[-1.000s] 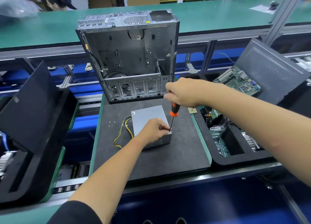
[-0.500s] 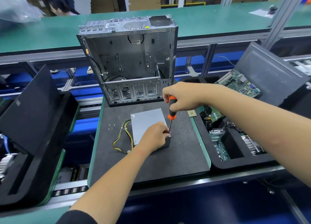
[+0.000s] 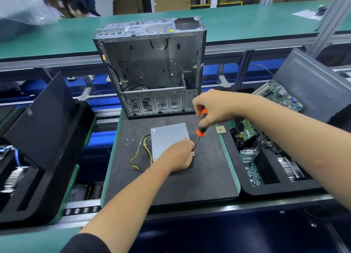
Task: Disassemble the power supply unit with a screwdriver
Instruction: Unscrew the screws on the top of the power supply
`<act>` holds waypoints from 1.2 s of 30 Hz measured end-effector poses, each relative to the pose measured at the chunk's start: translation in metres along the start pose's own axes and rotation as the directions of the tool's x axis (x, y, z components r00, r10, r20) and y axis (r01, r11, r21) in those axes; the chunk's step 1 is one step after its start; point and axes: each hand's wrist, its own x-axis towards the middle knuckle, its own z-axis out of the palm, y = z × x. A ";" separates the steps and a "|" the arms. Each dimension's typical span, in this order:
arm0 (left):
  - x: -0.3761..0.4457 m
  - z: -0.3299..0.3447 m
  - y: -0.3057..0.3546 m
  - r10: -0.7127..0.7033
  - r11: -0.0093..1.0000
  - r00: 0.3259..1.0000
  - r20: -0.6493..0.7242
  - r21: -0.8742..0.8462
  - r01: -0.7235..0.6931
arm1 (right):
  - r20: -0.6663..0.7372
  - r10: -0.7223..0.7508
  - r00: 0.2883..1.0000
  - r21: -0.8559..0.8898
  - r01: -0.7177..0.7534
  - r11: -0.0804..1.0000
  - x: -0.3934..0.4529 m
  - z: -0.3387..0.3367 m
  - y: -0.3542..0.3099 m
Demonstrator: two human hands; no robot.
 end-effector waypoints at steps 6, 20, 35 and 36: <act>0.002 -0.004 -0.011 -0.083 0.987 0.997 -0.010 -0.136 0.081 | 0.214 0.113 0.970 -0.048 -0.105 0.993 0.001 0.005 0.008; -0.051 -0.065 -0.080 -0.440 0.891 0.867 -0.231 -0.234 0.390 | 0.135 -0.109 0.985 -0.164 0.131 0.978 0.038 0.041 -0.016; -0.085 -0.067 -0.166 -0.764 0.564 0.630 -0.140 -0.619 0.547 | 0.102 -0.047 0.994 0.092 0.037 0.995 0.129 0.066 -0.024; -0.084 -0.065 -0.172 -0.754 0.588 0.641 -0.145 -0.584 0.560 | 0.096 -0.044 0.994 0.117 0.033 0.993 0.136 0.068 -0.027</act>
